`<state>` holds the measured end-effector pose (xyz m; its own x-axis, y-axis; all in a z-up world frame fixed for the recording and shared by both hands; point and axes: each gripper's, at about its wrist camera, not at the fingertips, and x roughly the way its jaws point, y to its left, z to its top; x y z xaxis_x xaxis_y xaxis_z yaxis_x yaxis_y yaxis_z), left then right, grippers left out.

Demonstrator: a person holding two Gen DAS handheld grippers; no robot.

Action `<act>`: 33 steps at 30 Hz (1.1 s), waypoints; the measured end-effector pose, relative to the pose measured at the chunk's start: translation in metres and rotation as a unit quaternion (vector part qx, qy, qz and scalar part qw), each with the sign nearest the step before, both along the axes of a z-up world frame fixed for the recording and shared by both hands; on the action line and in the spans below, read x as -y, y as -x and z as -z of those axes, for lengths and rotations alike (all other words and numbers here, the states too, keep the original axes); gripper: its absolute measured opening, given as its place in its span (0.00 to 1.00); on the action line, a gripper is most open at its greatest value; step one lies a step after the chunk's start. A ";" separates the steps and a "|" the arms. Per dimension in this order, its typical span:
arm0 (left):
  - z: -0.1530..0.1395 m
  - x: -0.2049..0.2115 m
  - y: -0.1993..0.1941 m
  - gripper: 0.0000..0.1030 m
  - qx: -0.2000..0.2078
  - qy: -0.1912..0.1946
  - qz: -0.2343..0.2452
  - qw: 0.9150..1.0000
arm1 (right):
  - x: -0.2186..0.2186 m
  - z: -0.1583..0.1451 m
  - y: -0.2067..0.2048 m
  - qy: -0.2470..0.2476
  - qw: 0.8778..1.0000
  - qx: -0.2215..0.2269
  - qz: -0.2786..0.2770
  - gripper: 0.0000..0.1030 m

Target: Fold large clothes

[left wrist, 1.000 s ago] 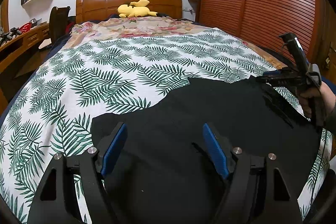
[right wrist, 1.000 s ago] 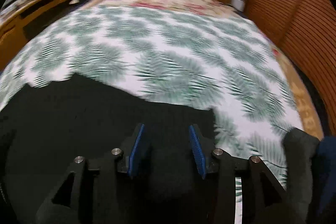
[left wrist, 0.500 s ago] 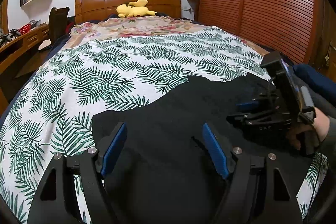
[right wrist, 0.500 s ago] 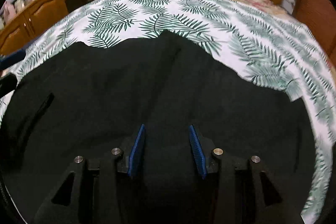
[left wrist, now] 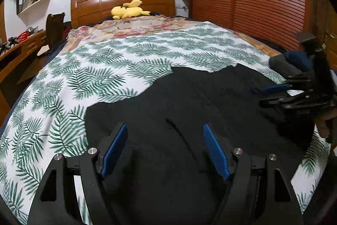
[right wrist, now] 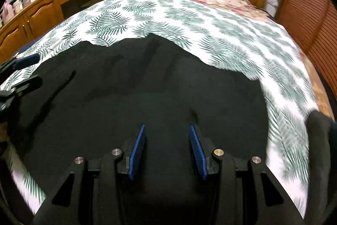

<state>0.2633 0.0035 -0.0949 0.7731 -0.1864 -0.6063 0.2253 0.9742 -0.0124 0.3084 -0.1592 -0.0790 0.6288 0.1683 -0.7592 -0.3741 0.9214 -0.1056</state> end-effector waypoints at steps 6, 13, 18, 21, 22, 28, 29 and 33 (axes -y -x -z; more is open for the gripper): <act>-0.007 0.022 0.018 0.73 0.011 0.000 0.028 1.000 | 0.050 0.007 0.044 -0.005 1.000 -0.004 0.029 0.44; -0.013 0.039 0.038 0.73 0.020 0.007 0.047 0.999 | 0.061 0.022 0.062 -0.007 0.999 -0.019 0.048 0.44; -0.009 0.047 0.056 0.73 0.021 0.007 0.055 0.998 | 0.069 0.036 0.053 -0.037 0.998 -0.014 0.055 0.44; -0.005 0.047 0.069 0.73 0.018 0.008 0.051 0.999 | 0.070 0.044 0.058 -0.038 0.998 -0.004 0.049 0.44; -0.003 0.046 0.073 0.73 0.015 0.008 0.048 0.999 | 0.070 0.045 0.058 -0.037 0.998 -0.002 0.047 0.44; 0.000 0.039 0.092 0.73 0.011 -0.008 0.016 1.000 | 0.069 0.043 0.075 -0.030 0.999 0.011 0.034 0.45; 0.000 0.037 0.096 0.73 0.011 -0.008 0.013 1.000 | 0.069 0.043 0.077 -0.032 0.999 0.016 0.031 0.45; 0.002 0.024 0.106 0.58 -0.002 -0.022 -0.009 1.000 | 0.077 0.049 0.089 -0.066 0.997 0.043 0.022 0.45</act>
